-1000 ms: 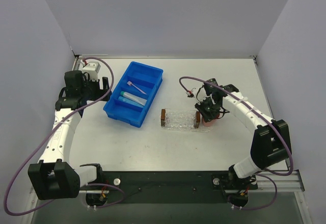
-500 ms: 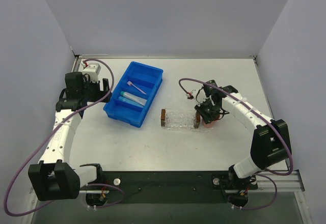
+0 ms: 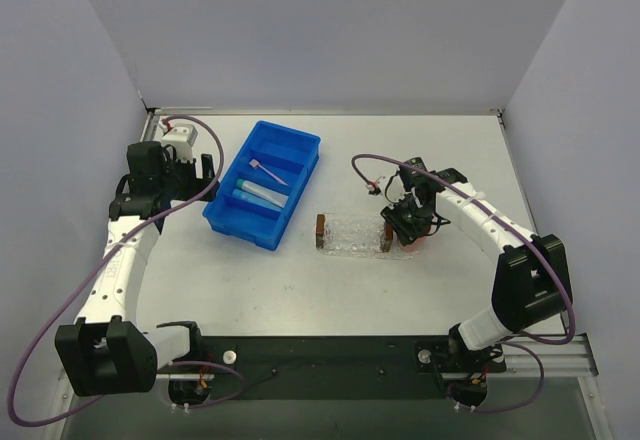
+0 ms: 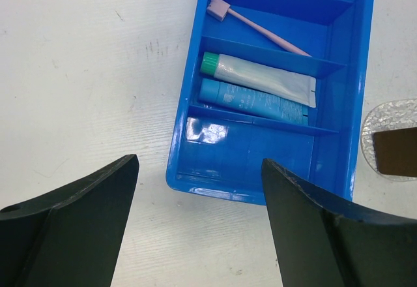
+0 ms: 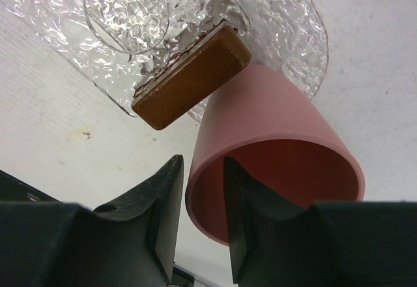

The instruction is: Prepare toiletry sets of a toothbrush and toothpaste on the tray

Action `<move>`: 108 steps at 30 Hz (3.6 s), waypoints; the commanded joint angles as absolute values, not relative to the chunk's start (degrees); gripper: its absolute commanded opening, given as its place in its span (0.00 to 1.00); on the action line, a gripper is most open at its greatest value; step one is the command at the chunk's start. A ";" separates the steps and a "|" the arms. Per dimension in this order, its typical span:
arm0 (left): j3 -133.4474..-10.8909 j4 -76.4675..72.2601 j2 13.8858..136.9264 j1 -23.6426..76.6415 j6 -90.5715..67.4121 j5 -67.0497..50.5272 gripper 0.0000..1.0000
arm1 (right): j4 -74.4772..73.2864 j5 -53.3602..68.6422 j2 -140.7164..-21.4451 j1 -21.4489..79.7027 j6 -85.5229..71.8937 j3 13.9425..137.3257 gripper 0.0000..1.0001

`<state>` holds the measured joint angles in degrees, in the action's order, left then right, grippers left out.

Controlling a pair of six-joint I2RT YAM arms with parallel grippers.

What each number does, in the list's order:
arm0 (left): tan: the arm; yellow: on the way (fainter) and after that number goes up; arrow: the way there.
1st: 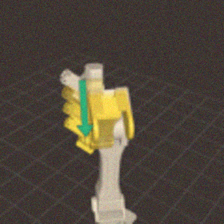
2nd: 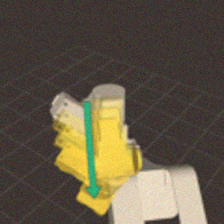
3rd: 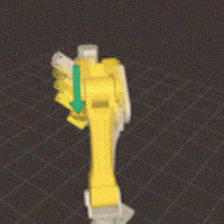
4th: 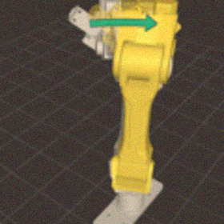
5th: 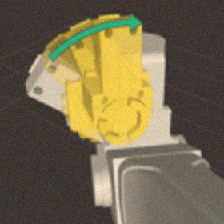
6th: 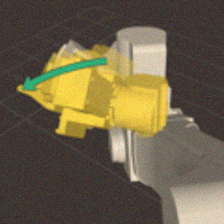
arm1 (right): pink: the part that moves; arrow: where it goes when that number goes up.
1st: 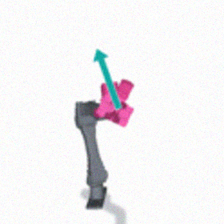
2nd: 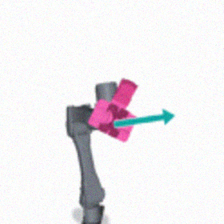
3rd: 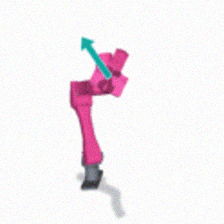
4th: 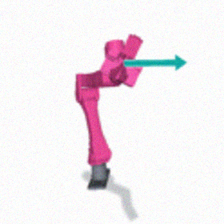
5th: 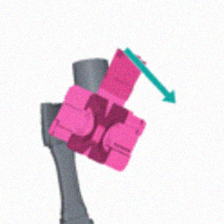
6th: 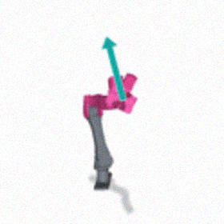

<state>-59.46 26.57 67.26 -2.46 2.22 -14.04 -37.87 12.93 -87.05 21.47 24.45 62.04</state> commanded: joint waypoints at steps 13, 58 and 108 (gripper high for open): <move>-59.15 24.96 65.83 -2.81 2.90 -13.97 0.87 | -40.60 10.20 -85.35 21.80 24.17 66.27 0.35; -84.29 37.18 94.74 10.63 27.68 -17.84 0.84 | -52.47 15.20 -87.01 16.61 22.68 96.24 0.35; -100.54 56.24 114.26 12.13 52.47 -18.46 0.80 | -46.67 22.32 -94.66 20.65 19.07 95.45 0.34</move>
